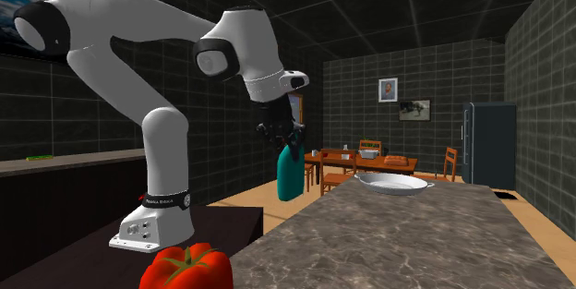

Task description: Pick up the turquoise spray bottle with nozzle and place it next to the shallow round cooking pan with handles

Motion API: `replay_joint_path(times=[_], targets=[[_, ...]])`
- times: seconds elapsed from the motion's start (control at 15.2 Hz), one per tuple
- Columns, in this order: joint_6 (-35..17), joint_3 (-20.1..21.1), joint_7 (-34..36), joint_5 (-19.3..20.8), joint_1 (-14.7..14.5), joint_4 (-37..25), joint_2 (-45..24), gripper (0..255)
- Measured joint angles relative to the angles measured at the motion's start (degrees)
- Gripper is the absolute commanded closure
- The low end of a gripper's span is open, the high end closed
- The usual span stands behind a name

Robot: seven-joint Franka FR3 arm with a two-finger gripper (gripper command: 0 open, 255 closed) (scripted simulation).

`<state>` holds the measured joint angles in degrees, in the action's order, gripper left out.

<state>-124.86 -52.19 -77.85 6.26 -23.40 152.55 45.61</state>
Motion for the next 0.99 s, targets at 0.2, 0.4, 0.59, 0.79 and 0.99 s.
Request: replay_joint_path(times=[0.2,0.4,0.59,0.79,0.99], targets=[[2.5,1.6,1.0,-0.3,0.4,-1.5,1.0,255],[4.8,3.1,2.0,-0.6,0.8,-3.0,1.9,255],[7.1,4.6,3.0,-1.0,1.0,-4.5,2.7,255],[9.2,5.7,3.8,-1.5,0.9,-6.3,3.0,255],[11.2,7.0,4.8,-2.0,0.8,-8.1,3.4,255]])
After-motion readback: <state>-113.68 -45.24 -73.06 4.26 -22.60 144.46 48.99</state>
